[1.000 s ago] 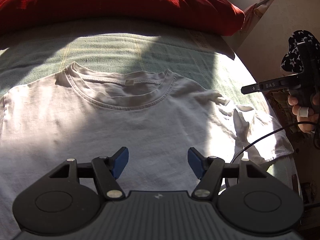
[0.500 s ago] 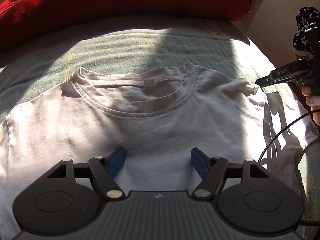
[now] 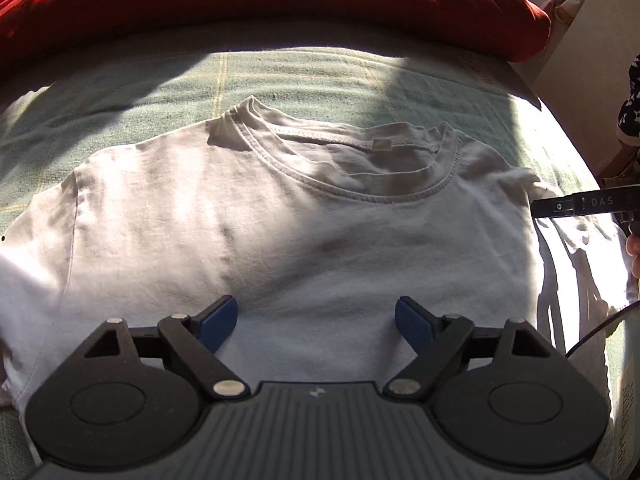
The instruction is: Fold clothes
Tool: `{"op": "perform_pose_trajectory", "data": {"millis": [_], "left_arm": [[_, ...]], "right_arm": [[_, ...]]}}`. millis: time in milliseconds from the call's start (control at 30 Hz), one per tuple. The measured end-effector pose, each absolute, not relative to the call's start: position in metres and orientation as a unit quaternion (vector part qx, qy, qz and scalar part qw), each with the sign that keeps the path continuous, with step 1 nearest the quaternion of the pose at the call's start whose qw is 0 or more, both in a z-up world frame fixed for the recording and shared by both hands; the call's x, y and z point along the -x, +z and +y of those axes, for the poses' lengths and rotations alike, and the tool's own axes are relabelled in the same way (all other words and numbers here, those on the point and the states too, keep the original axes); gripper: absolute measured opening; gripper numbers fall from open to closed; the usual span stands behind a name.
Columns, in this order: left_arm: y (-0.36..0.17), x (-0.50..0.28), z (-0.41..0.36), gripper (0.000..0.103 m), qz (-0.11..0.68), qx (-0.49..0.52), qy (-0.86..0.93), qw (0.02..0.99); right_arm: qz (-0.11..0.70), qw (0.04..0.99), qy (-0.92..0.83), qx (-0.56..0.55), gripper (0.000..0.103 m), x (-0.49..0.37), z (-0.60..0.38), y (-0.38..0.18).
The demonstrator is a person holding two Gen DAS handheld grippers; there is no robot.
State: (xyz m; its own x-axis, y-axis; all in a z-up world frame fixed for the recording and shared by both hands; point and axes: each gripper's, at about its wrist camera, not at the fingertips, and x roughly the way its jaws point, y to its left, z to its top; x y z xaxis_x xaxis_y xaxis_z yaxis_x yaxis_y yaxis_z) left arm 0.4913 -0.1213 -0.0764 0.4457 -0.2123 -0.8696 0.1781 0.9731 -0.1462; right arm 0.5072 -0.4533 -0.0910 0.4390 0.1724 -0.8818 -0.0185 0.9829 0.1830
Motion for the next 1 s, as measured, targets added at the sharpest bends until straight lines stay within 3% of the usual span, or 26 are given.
{"op": "perform_pose_trajectory", "data": {"millis": [200,333,567,800,1000], "left_arm": [[-0.057,-0.503,-0.128,0.087,0.505,0.032,-0.119,0.854],[-0.054,-0.487,-0.132,0.087,0.511,0.022,-0.119,0.851],[-0.073,-0.484,-0.142,0.088,0.548,0.0,-0.095,0.831],[-0.063,-0.488,-0.153,0.088,0.565,0.009,-0.089,0.82],[-0.072,-0.484,-0.159,0.089,0.563,-0.006,-0.084,0.822]], "right_arm": [[0.51,0.851,0.035,-0.117,0.045,-0.522,-0.473,-0.061],[0.49,0.863,0.013,-0.123,0.056,-0.472,-0.5,-0.038],[0.53,0.828,-0.055,-0.177,0.055,-0.441,-0.556,-0.092],[0.485,0.844,-0.099,-0.206,0.056,-0.41,-0.596,-0.057],[0.513,0.822,-0.174,-0.175,0.056,-0.392,-0.667,-0.087]]}}
